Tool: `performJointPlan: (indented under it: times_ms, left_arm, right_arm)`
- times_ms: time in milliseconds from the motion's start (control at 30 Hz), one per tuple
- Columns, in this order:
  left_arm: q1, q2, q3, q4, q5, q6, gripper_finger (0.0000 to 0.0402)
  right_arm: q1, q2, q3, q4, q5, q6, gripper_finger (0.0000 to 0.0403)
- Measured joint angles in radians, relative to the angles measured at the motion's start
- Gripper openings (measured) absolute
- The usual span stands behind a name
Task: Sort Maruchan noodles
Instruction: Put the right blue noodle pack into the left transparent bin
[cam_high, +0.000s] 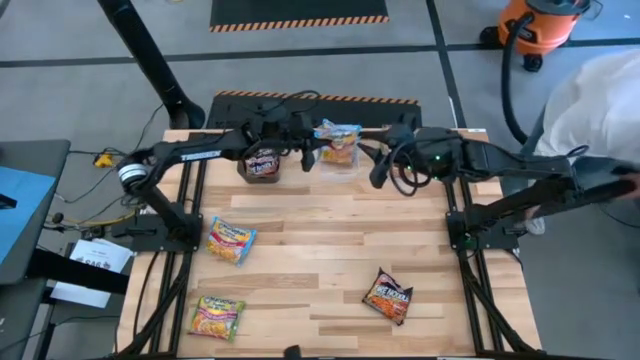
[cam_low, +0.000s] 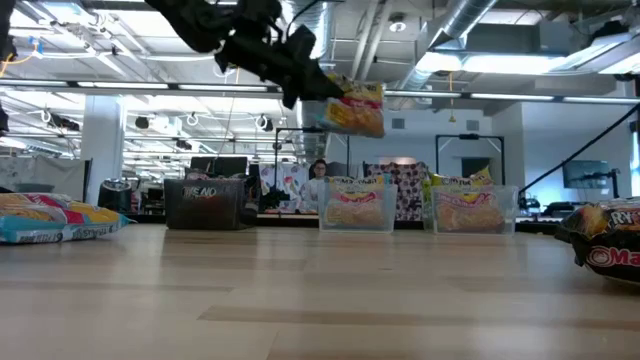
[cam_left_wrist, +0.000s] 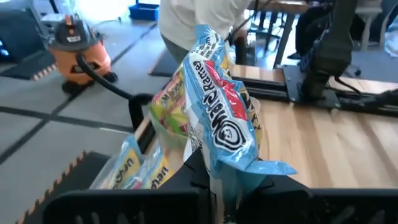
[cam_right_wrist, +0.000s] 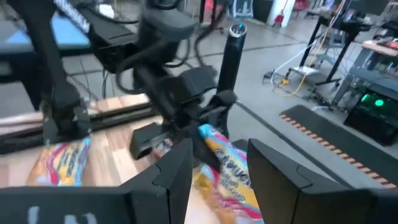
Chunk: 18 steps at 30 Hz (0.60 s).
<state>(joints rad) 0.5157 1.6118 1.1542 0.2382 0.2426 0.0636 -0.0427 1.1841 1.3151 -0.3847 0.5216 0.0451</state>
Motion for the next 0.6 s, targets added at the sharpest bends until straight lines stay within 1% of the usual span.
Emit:
performJointPlan:
  times_ms: [100, 233, 367, 600]
  left_arm:
    - [0.006, 0.052, 0.000, 0.059, 0.044, -0.012, 0.0014]
    - [0.015, 0.112, 0.000, 0.107, 0.042, -0.017, 0.0014]
    - [0.034, 0.163, 0.000, 0.130, 0.064, -0.065, 0.0014]
    - [0.052, 0.214, 0.000, 0.149, 0.061, -0.075, 0.0015]
  right_arm:
    - [0.018, -0.001, -0.001, -0.012, 0.001, 0.000, 0.0175]
    - [0.033, -0.001, -0.001, -0.034, 0.001, 0.000, 0.0175]
    - [0.038, -0.001, -0.001, -0.035, 0.001, 0.000, 0.0175]
    - [0.041, -0.001, -0.001, -0.034, 0.002, 0.000, 0.0175]
